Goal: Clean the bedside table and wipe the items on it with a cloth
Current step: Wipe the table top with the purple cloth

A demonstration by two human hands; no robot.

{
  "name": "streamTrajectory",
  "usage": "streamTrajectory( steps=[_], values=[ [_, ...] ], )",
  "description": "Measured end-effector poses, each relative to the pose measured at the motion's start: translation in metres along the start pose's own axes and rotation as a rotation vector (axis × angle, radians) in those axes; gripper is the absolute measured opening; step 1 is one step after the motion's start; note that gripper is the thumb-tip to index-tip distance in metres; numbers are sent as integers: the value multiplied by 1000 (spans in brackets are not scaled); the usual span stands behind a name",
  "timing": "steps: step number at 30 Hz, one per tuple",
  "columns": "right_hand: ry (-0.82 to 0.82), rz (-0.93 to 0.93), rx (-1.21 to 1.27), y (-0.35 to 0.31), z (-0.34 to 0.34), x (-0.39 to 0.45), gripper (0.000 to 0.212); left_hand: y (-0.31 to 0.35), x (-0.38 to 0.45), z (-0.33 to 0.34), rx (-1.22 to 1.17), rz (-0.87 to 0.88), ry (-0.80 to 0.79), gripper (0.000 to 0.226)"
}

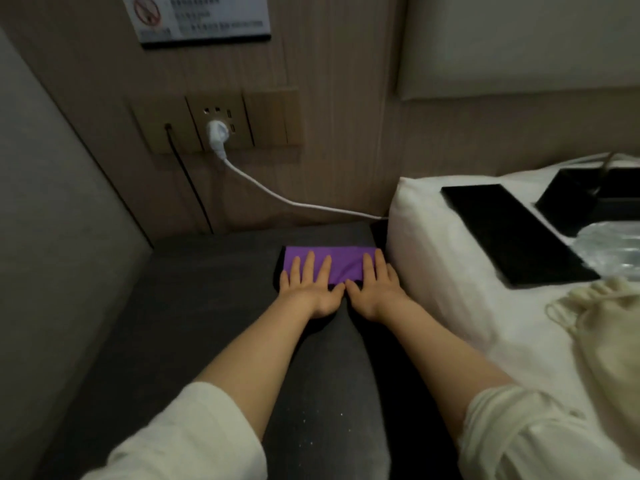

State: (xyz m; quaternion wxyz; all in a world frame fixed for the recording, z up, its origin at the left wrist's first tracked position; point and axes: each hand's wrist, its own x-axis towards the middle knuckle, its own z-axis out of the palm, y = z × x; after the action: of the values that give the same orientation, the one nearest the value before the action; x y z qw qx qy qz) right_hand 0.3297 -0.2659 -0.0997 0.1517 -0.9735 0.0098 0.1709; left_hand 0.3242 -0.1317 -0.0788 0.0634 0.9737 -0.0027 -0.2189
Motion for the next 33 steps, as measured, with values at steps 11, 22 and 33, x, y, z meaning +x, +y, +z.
streamTrajectory(
  steps=[11, 22, 33],
  values=[
    [15, 48, 10, 12, 37, -140, 75, 1, -116, 53, 46, 23, -78, 70],
    [93, 42, 304, 33, 64, -249, 72, 6, -189, 88, 115, 128, -78, 75],
    [171, 238, 481, 33, 56, -270, 52, 39, -176, 66, 30, 341, 7, 54]
  ],
)
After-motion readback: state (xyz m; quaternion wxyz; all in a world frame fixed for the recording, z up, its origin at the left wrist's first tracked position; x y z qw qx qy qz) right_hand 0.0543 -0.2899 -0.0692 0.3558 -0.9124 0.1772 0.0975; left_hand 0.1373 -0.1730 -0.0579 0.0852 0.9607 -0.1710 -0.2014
